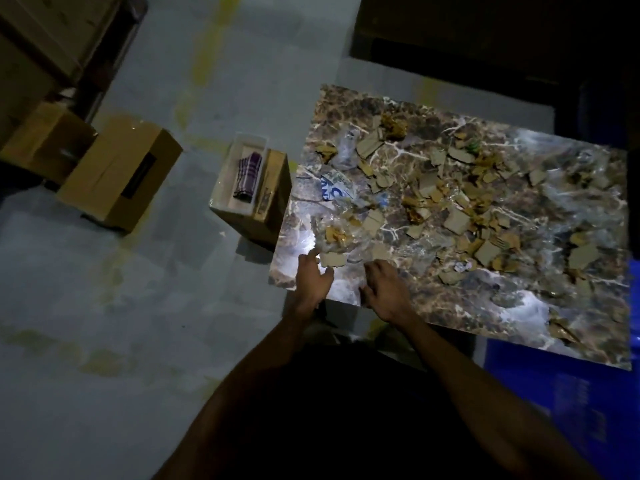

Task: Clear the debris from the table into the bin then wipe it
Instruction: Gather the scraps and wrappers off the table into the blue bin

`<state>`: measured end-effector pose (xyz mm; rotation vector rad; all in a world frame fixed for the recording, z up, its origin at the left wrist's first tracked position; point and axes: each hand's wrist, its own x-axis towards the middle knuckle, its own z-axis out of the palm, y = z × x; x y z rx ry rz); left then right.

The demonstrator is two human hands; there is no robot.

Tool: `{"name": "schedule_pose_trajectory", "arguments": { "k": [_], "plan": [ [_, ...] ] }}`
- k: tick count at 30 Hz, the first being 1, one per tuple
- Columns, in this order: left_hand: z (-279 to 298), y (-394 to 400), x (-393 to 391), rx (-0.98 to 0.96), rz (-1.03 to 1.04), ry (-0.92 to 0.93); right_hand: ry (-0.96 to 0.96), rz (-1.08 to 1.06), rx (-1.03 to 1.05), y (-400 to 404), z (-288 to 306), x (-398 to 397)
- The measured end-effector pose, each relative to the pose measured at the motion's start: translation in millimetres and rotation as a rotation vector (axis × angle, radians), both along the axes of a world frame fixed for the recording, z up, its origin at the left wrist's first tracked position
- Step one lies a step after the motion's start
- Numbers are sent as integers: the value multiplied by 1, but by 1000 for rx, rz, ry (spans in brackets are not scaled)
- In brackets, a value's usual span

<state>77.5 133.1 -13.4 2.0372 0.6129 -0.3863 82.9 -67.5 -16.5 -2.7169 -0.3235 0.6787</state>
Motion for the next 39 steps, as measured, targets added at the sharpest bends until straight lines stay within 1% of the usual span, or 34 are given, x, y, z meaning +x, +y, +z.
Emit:
{"name": "schedule_pose_trajectory", "arguments": {
  "k": [3, 5, 7, 11, 13, 15, 19, 22, 24, 25, 26, 28, 30, 32, 35, 37, 39],
  "plan": [
    [-2, -8, 10, -53, -113, 0, -81, -143, -45, -8, 6, 0],
    [-3, -14, 17, -102, -182, -4, -144, -172, -53, -5, 9, 0],
    [-6, -17, 19, -139, -199, 1, -139, -145, -9, 5, 13, -1],
    [-16, 0, 20, -137, -23, -3, -86, 36, 115, 31, 13, 6],
    [-16, 14, 24, -130, 25, -21, -77, 79, 113, 38, 9, 12],
    [-16, 26, 31, -85, -28, -51, -58, 21, 68, 38, 7, 17],
    [-14, 39, 40, -18, -218, -69, -20, -214, -10, 19, -2, 22],
    [-11, 39, 49, -10, -303, -33, -84, -295, -19, 9, -2, 23],
    [-10, 34, 50, -28, -312, -3, -133, -253, -1, 13, 0, 19],
    [-10, 31, 49, -32, -310, 5, -127, -214, 40, 17, 3, 18],
    [-9, 28, 47, -29, -315, 13, -90, -171, 103, 22, 4, 17],
    [-11, 24, 44, -9, -359, 33, 54, -69, 210, 31, 6, 15],
    [-14, 23, 41, 4, -429, 56, 160, 13, 230, 35, 3, 12],
    [-16, 22, 40, 7, -494, 62, 176, -65, 264, 29, -2, 12],
    [-17, 21, 37, -3, -533, 41, 98, -255, 263, 7, -7, 15],
    [-18, 18, 35, 7, -576, 11, 45, -324, 248, -6, -4, 15],
    [-19, 13, 32, 16, -633, -5, 48, -373, 289, -12, 1, 5]
  ]
}}
